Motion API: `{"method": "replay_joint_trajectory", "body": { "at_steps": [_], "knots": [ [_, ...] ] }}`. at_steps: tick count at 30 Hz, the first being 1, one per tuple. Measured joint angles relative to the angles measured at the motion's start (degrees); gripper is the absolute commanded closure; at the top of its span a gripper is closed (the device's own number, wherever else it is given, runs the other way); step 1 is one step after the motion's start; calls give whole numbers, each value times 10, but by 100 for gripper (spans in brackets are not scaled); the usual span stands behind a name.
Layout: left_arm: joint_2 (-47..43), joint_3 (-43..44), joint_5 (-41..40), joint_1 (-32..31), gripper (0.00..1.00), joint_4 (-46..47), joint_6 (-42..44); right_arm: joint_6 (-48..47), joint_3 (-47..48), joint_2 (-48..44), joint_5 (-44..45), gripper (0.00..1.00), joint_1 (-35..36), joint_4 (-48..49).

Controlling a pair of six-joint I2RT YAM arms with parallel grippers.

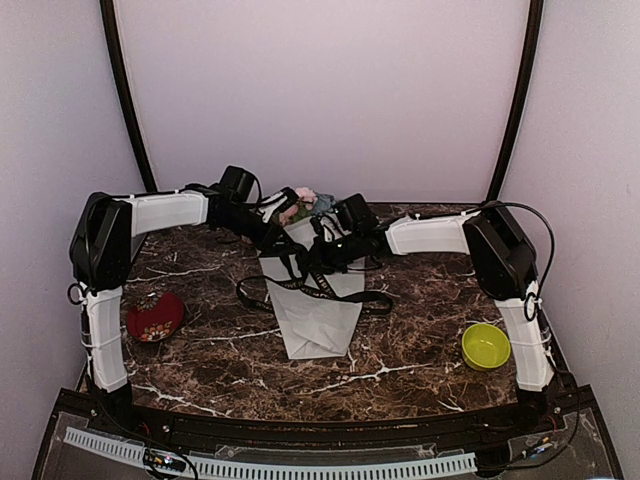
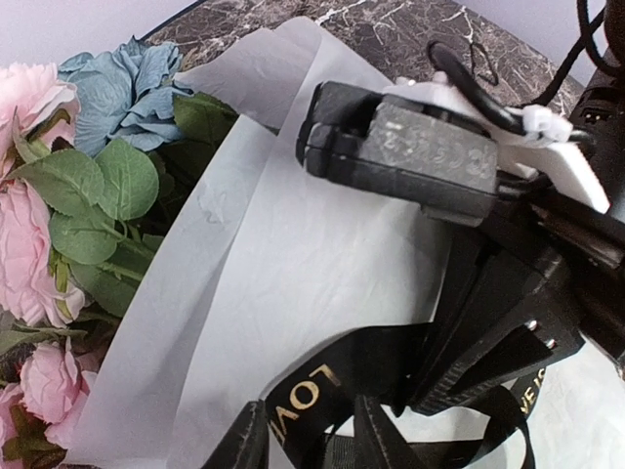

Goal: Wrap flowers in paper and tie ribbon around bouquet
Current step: Cross the ribbon over the folded bouquet.

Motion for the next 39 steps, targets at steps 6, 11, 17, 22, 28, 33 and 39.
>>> {"method": "replay_joint_trajectory", "body": {
  "at_steps": [6, 11, 17, 22, 28, 33, 39],
  "knots": [
    [13, 0, -23, -1, 96, 0, 2, 0, 0, 0, 1, 100, 0, -2],
    [15, 0, -35, -1, 100, 5, -7, 0, 0, 0, 2, 100, 0, -2],
    [-1, -29, -35, 0, 100, 55, -42, 0, -22, 0, 3, 100, -6, 6],
    [-48, -78, -32, 7, 100, 102, -89, 0, -42, 0, 3, 100, -13, 7],
    [-124, -142, -40, 24, 100, 161, -144, 0, -51, 0, 3, 100, -16, 18],
    [-206, -218, -68, 34, 100, 202, -187, 0, -52, 0, 3, 100, -16, 19],
    [-324, -322, -104, 35, 100, 228, -239, 0, -52, 0, 3, 100, -16, 19]
  ]
}}
